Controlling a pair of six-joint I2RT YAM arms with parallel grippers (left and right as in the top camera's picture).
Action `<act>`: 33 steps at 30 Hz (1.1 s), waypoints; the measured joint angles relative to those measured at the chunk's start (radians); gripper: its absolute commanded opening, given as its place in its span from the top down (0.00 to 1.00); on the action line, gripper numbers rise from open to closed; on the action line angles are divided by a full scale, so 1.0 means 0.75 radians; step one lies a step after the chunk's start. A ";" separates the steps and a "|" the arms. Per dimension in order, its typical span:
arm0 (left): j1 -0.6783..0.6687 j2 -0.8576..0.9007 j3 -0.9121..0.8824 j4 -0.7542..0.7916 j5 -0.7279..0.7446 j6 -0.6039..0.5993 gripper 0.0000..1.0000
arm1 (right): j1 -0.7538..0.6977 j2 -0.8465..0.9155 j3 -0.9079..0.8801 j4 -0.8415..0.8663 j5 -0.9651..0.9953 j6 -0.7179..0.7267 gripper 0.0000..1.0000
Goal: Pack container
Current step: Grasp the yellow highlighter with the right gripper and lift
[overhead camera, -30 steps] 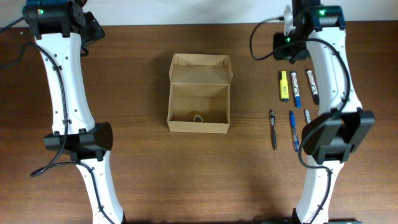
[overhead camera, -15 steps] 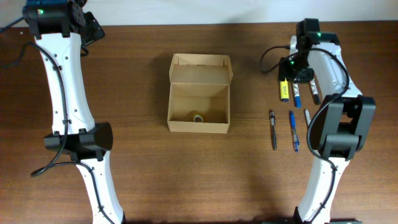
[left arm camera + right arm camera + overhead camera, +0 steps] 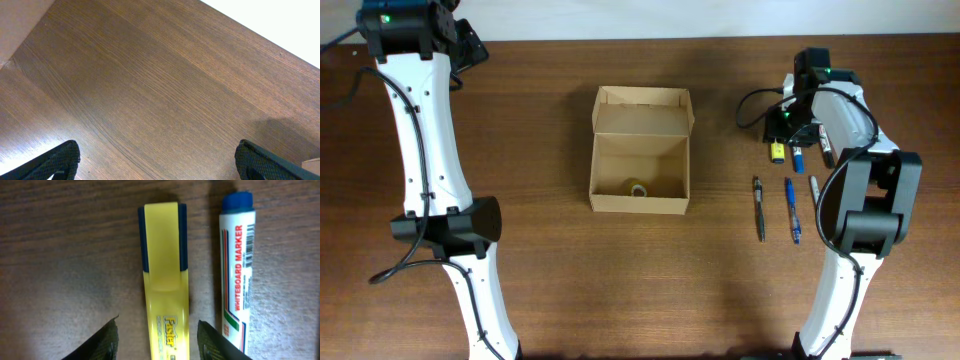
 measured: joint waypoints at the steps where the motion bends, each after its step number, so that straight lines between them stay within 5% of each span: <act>1: 0.000 0.000 0.000 0.000 0.000 0.000 0.00 | 0.000 0.000 -0.010 0.015 0.000 -0.001 0.53; 10: 0.000 0.000 0.000 0.000 0.000 0.000 0.00 | 0.000 -0.003 -0.073 0.074 -0.002 0.001 0.62; 13: 0.000 0.000 0.000 -0.001 0.000 0.000 0.00 | 0.000 -0.003 -0.074 0.075 0.006 0.002 0.82; 17: 0.000 0.000 0.000 0.000 0.000 0.000 0.00 | -0.003 -0.005 -0.076 0.081 0.010 0.006 0.96; 26: 0.000 0.000 0.000 -0.001 0.000 0.000 0.00 | 0.006 -0.005 -0.001 -0.104 -0.055 -0.068 0.96; 33: 0.000 0.000 0.000 -0.001 0.000 0.000 0.00 | 0.084 -0.015 0.410 -0.373 -0.088 -0.140 0.96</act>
